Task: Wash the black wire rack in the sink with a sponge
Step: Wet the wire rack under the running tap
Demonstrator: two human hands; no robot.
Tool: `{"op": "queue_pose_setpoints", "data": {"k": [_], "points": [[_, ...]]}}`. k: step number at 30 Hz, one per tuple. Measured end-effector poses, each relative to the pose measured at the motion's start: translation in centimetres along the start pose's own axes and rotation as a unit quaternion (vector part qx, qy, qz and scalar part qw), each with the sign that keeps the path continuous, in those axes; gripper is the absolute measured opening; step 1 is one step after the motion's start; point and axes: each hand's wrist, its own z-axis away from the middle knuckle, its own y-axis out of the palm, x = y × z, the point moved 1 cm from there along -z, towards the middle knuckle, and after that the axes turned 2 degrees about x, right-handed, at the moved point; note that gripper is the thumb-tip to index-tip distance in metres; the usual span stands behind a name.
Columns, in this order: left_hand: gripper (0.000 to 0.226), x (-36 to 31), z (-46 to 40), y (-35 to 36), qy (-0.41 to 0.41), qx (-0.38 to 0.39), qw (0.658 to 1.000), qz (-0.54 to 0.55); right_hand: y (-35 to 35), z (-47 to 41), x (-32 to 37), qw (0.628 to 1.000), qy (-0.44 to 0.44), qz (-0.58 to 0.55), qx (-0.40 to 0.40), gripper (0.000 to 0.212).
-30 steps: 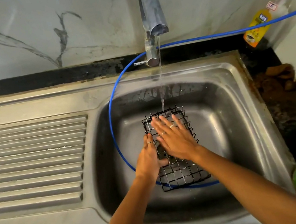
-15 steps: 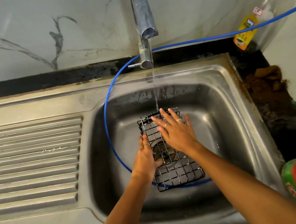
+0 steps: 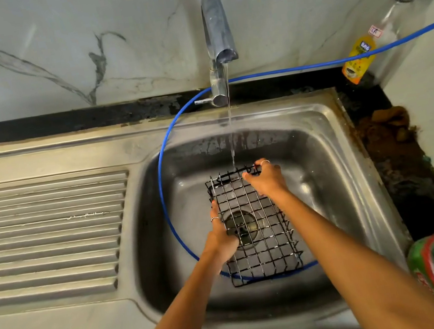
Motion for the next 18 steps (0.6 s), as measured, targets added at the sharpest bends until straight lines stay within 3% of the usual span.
{"op": "queue_pose_setpoints", "data": {"k": [7,14,16,18], "points": [[0.093,-1.8,3.0,-0.4,-0.012,0.008,0.984,0.177,-3.7,3.3,5.1,0.995,-0.097,0.013,0.036,0.041],[0.069,-5.9,6.5,-2.5,0.025,-0.022,0.979,0.202,-7.5,6.6,11.7,0.990,-0.077,-0.075,0.086,0.029],[0.077,-7.0,7.3,-3.1,0.027,-0.042,0.985,0.164,-8.5,7.2,13.5,0.989,-0.064,-0.092,0.099,0.025],[0.101,-8.0,8.2,-3.6,0.015,-0.063,0.992,0.107,-9.1,7.8,15.2,0.987,-0.047,-0.101,0.113,0.026]]}}
